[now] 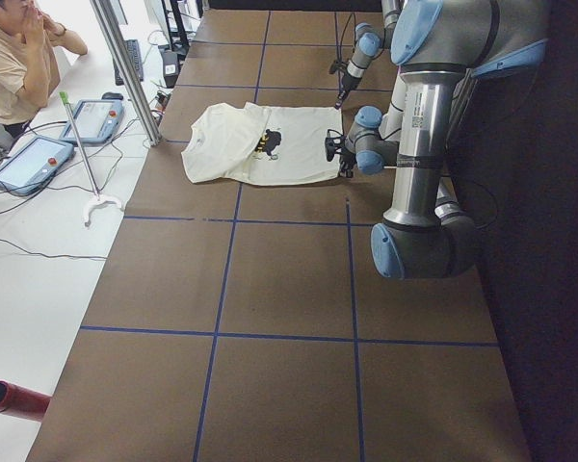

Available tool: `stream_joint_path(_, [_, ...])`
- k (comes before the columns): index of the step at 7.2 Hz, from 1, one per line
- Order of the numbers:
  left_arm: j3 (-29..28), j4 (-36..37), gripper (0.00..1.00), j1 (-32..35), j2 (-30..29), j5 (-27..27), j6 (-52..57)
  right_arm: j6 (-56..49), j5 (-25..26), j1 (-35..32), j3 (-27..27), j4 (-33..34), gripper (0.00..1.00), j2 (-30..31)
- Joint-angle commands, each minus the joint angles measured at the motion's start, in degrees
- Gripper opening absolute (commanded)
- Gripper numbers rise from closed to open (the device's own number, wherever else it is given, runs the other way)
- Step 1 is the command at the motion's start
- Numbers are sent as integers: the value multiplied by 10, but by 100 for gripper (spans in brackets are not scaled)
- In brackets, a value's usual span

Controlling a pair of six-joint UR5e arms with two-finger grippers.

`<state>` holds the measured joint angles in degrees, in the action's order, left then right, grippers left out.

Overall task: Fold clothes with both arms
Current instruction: 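Lift the hem with both grippers and fold it toward the collar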

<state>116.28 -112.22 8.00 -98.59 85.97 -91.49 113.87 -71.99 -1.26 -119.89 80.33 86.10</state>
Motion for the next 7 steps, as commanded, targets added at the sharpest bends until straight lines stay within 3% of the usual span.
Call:
stream_joint_path(1, [3,0,0,0,-1,0,1,-2,2,-1,-4,0,0,0])
stream_joint_path(2, [31,7,0,3,0,7,9,-10,-5,-10,-41,6,0,6])
stream_joint_path(3, [88,49,0,10,0,34,39,-37,-35,-28,-116,77,0,13])
stream_joint_path(5, [253,236,0,25,-32,96,46,-46,-98,-36,-309,257,0,3])
stream_joint_path(6, [318,329,0,52,-75,132,46,-46,-138,-43,-373,319,0,-18])
stream_joint_path(7, [337,387,0,83,-106,154,47,-47,-168,-64,-376,332,0,-35])
